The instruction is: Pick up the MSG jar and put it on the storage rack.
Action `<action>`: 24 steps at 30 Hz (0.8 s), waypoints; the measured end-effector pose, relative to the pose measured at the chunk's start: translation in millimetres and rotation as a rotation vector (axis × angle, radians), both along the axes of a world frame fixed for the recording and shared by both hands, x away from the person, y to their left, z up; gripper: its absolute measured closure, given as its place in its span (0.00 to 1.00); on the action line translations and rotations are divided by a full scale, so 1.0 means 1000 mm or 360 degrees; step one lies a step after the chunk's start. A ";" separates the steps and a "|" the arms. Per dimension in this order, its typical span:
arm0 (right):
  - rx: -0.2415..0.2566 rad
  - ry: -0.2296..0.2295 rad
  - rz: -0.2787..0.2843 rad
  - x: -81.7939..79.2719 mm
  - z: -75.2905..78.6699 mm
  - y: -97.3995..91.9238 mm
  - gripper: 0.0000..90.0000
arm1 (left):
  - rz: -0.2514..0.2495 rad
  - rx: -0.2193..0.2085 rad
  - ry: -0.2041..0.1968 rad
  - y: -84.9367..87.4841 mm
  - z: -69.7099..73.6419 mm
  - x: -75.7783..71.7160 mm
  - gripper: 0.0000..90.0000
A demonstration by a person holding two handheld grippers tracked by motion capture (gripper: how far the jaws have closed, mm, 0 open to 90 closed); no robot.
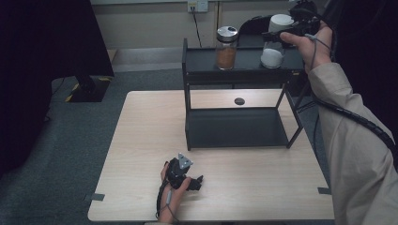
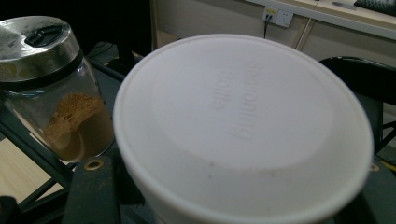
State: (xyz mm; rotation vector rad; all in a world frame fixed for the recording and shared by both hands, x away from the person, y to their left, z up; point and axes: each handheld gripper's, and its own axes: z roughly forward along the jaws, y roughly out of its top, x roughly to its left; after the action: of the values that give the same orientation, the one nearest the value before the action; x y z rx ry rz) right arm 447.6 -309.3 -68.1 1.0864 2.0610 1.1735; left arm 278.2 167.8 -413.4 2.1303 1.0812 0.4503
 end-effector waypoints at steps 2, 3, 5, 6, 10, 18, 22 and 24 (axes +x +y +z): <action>0.0015 -0.0004 -0.0005 -0.001 -0.002 -0.001 0.37 | 0.0000 0.0000 0.0000 0.000 0.000 0.000 0.00; 0.0020 -0.0007 -0.0006 -0.001 -0.003 -0.002 0.37 | 0.0000 0.0000 0.0000 0.000 0.000 0.000 0.00; 0.0029 -0.0013 -0.0011 -0.001 -0.005 -0.002 0.37 | 0.0000 0.0000 0.0000 0.000 0.000 0.000 0.00; 0.0026 -0.0016 -0.0015 -0.002 -0.005 -0.001 0.37 | 0.0000 0.0001 0.0000 0.000 0.000 0.000 0.00; 0.0003 -0.0011 -0.0021 -0.003 -0.005 0.001 0.34 | -0.0001 0.0000 0.0000 0.000 0.000 0.000 0.00; 0.0040 0.0032 -0.0071 -0.006 -0.008 0.002 0.05 | 0.0001 0.0000 0.0000 0.000 0.000 0.000 0.00; 0.0062 0.0005 -0.0099 -0.012 -0.011 0.003 0.01 | 0.0001 0.0000 0.0000 0.000 0.000 0.000 0.00; 0.0103 0.0006 -0.0108 -0.015 -0.013 0.001 0.00 | 0.0001 0.0000 0.0000 0.000 0.000 0.000 0.00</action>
State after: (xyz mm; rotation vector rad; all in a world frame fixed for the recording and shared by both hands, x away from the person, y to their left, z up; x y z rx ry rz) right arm 432.3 -308.1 -80.8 1.1801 1.9853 1.2129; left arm 278.0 167.7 -413.5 2.1299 1.0817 0.4507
